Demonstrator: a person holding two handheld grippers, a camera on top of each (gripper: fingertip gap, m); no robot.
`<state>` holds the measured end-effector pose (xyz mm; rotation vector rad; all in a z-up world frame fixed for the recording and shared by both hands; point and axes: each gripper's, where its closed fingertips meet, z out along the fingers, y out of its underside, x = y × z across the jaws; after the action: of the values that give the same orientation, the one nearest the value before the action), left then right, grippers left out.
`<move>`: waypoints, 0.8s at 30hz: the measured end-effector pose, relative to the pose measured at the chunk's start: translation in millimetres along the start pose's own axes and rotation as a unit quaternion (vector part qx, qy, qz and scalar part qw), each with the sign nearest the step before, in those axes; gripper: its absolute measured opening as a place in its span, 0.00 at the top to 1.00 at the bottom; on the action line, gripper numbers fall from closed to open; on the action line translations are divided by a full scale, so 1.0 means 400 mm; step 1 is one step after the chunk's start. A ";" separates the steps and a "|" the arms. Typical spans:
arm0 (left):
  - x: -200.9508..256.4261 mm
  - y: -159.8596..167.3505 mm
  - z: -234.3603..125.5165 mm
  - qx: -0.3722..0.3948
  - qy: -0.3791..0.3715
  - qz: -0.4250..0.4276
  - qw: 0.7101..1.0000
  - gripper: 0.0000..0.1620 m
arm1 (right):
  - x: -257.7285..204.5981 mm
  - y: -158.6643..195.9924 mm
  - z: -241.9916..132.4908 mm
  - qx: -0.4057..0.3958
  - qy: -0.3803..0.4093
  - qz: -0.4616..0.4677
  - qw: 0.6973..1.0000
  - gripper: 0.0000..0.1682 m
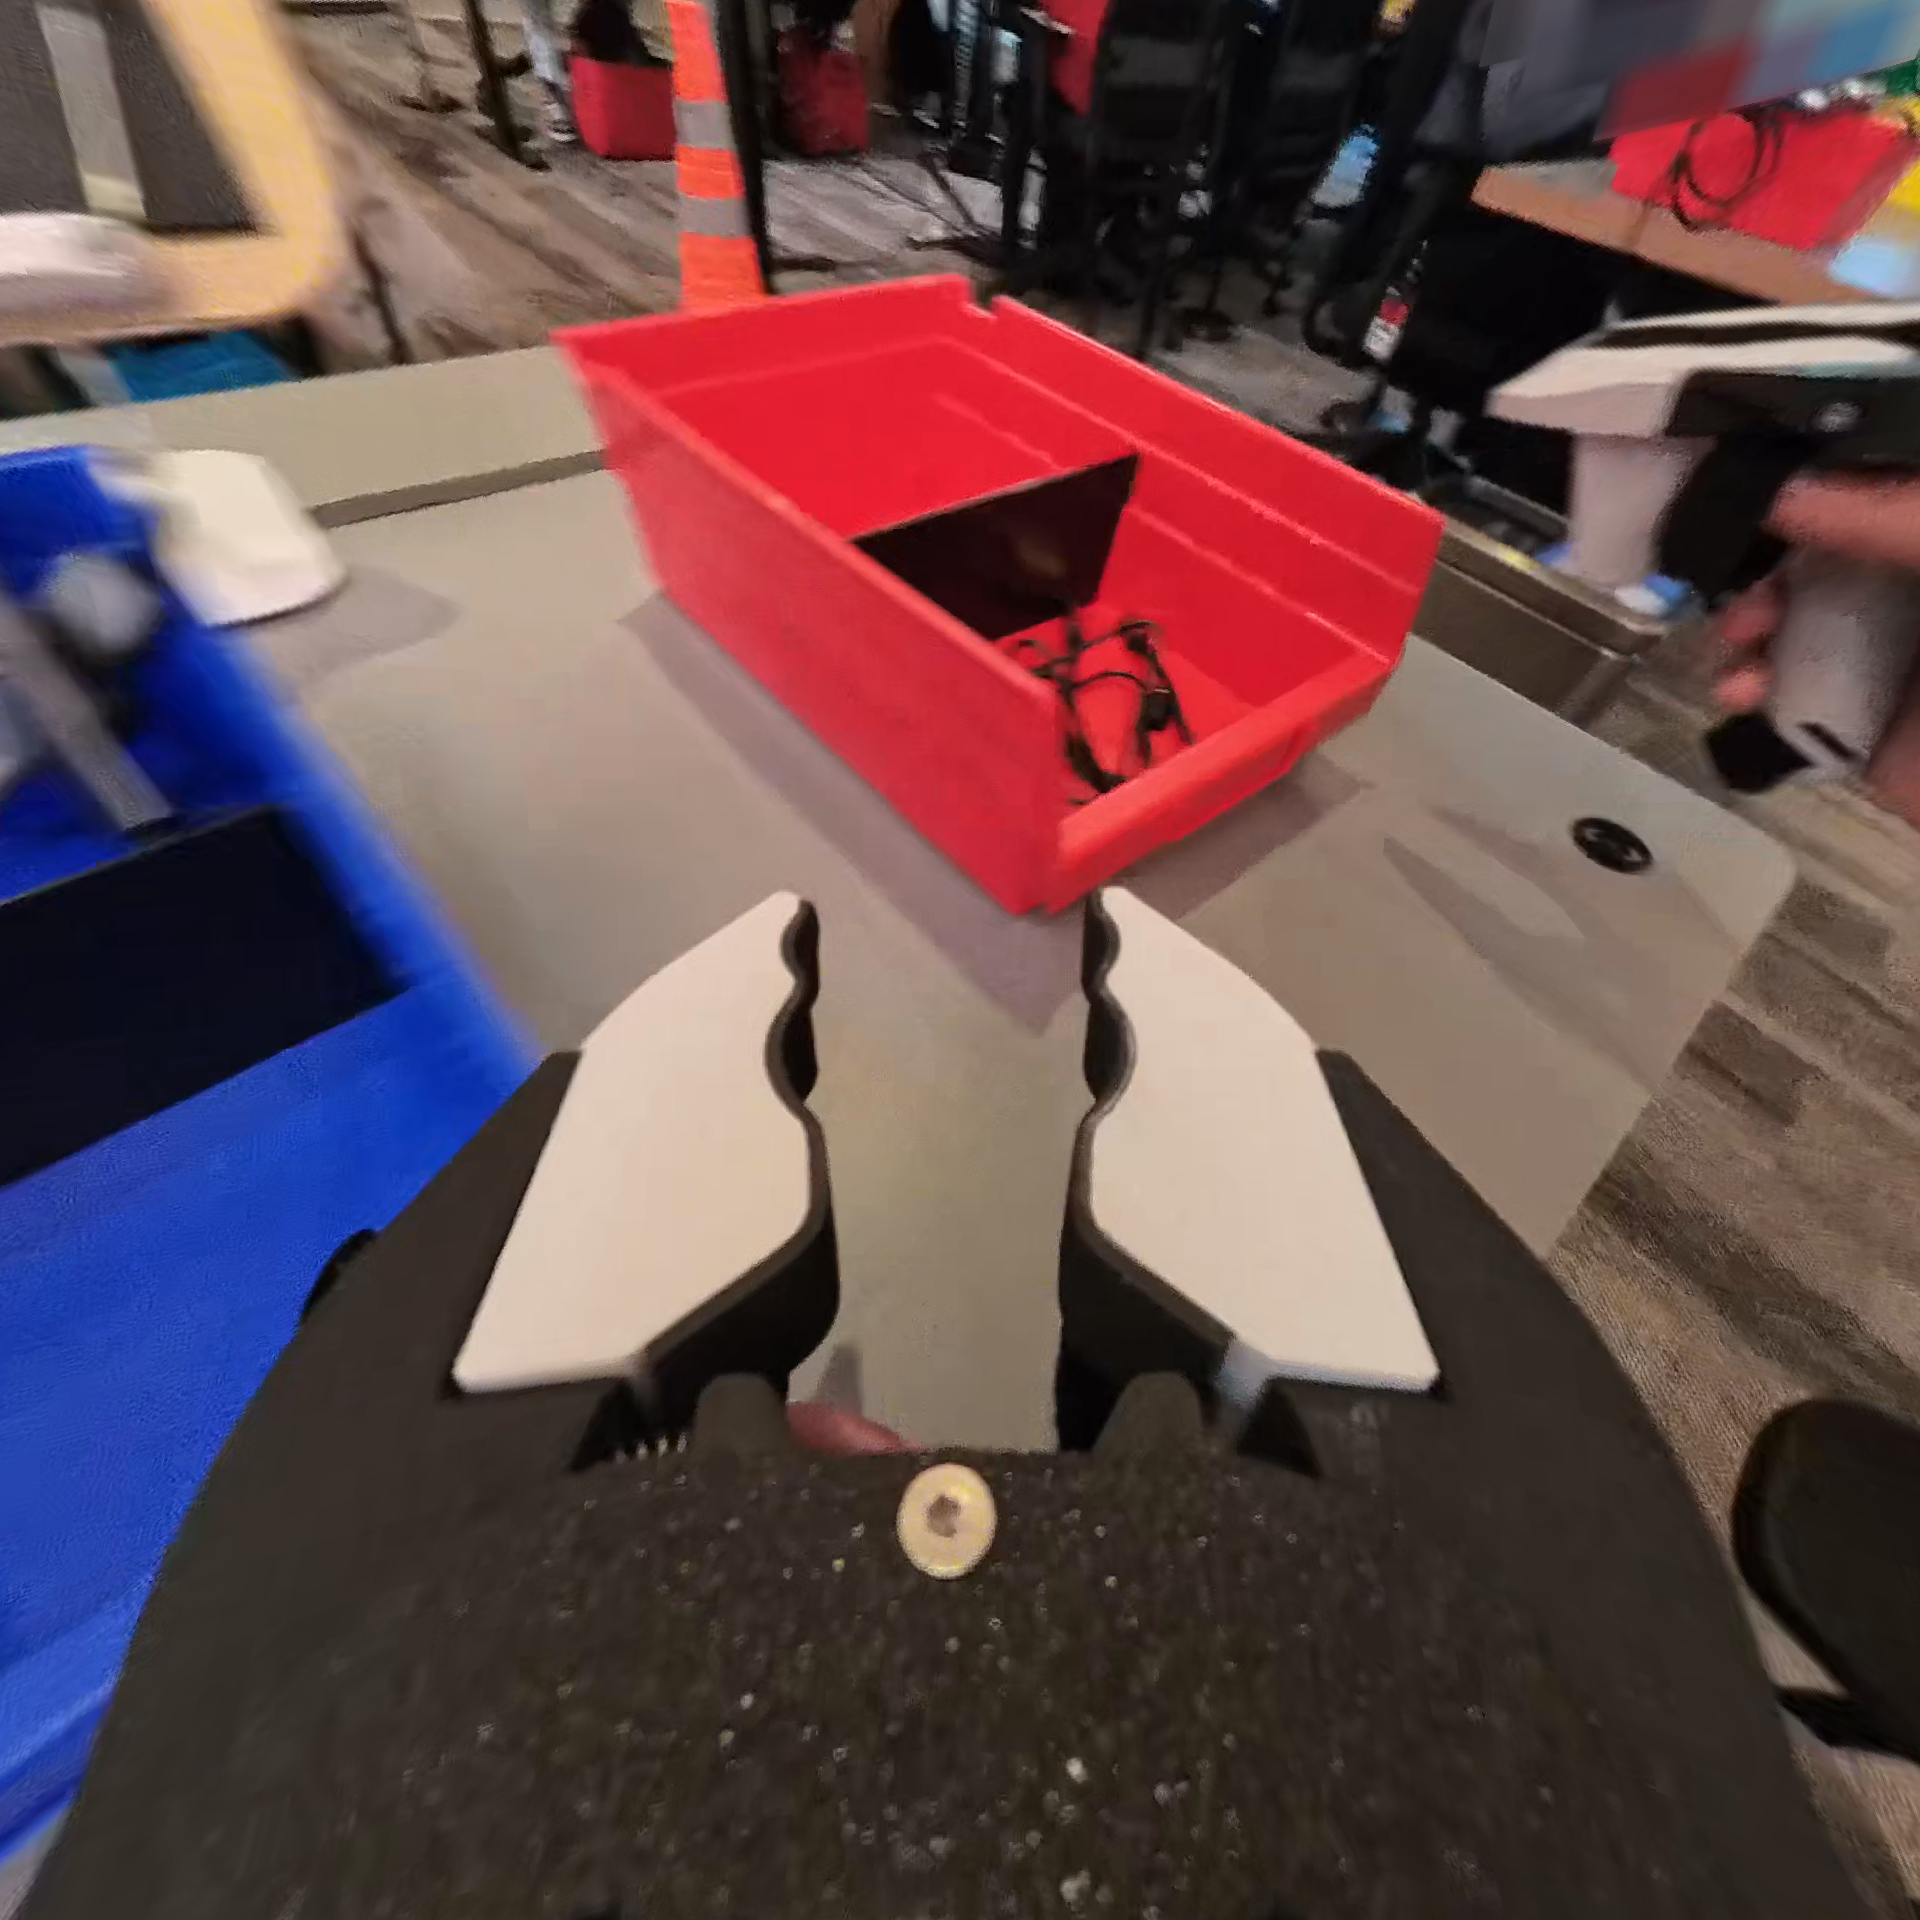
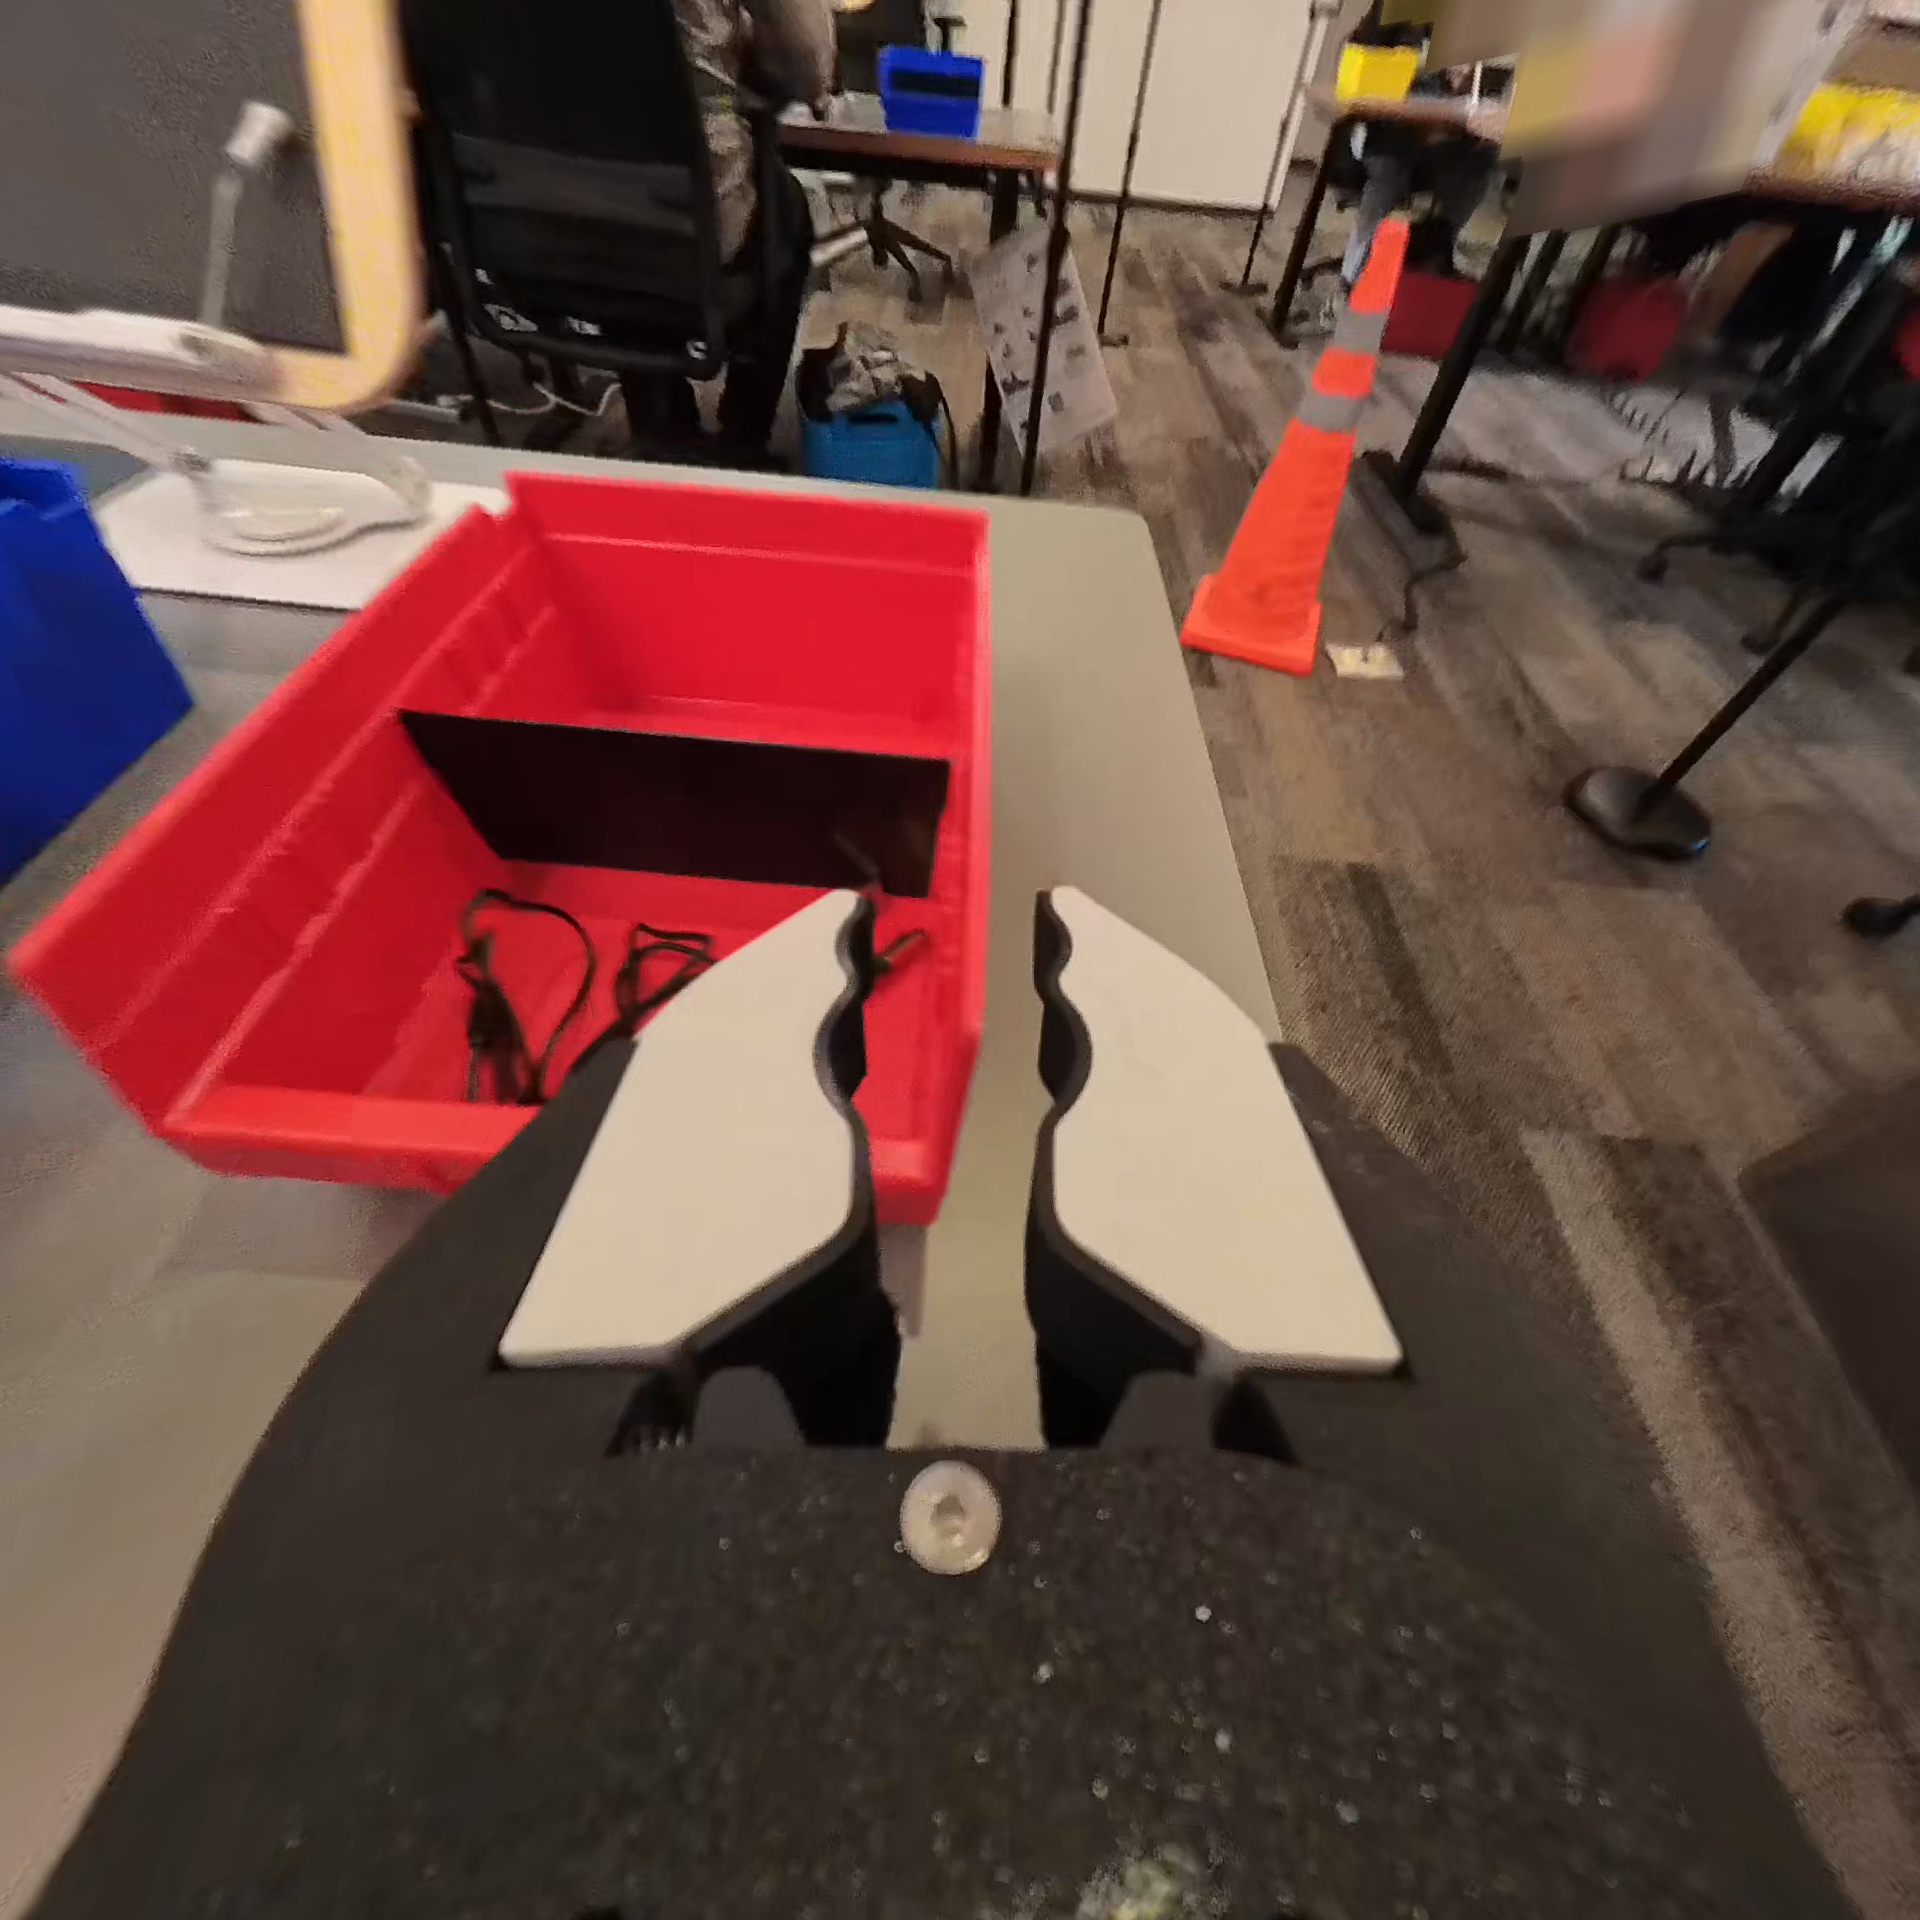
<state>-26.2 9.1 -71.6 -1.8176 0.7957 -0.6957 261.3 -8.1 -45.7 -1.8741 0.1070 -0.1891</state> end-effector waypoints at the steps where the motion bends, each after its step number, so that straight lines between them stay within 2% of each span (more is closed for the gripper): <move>1: -0.056 -0.008 -0.053 0.010 -0.027 -0.007 1.000 0.70 | -0.037 -0.021 -0.017 0.004 -0.009 -0.020 1.000 0.84; 4: -0.235 -0.017 -0.217 0.031 -0.124 -0.019 0.992 0.71 | -0.220 -0.042 -0.043 -0.005 -0.078 -0.057 0.995 0.83; 7: -0.374 0.022 -0.349 0.024 -0.193 -0.026 0.981 0.70 | -0.476 -0.026 -0.054 -0.002 -0.181 -0.055 0.982 0.82; 9: -0.462 0.070 -0.400 -0.003 -0.239 -0.013 0.971 0.70 | -0.656 0.010 -0.054 -0.015 -0.256 -0.039 0.966 0.76; 11: -0.526 0.107 -0.408 -0.018 -0.255 -0.009 0.967 0.70 | -0.783 0.049 -0.036 -0.037 -0.282 -0.040 0.958 0.71; 14: -0.562 0.141 -0.354 -0.036 -0.225 -0.022 0.973 0.66 | -0.873 0.059 0.017 -0.032 -0.252 -0.031 0.967 0.71; 16: -0.576 0.152 -0.314 -0.040 -0.217 -0.023 0.975 0.69 | -0.906 0.063 0.051 -0.033 -0.228 -0.028 0.973 0.74; 20: -0.606 0.167 -0.281 -0.043 -0.237 -0.029 0.970 0.93 | -0.933 0.084 0.093 -0.040 -0.177 -0.023 0.983 0.81; 22: -0.609 0.165 -0.282 -0.032 -0.240 -0.037 0.969 0.96 | -0.916 0.085 0.098 -0.025 -0.139 -0.023 0.990 0.92; 24: -0.608 0.164 -0.281 -0.022 -0.230 -0.046 0.972 0.96 | -0.913 0.086 0.096 -0.027 -0.134 -0.019 0.990 0.93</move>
<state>-275.4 116.6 -120.0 -1.9612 0.4227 -0.2912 -89.7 78.9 -117.9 -1.9397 -0.1091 0.0397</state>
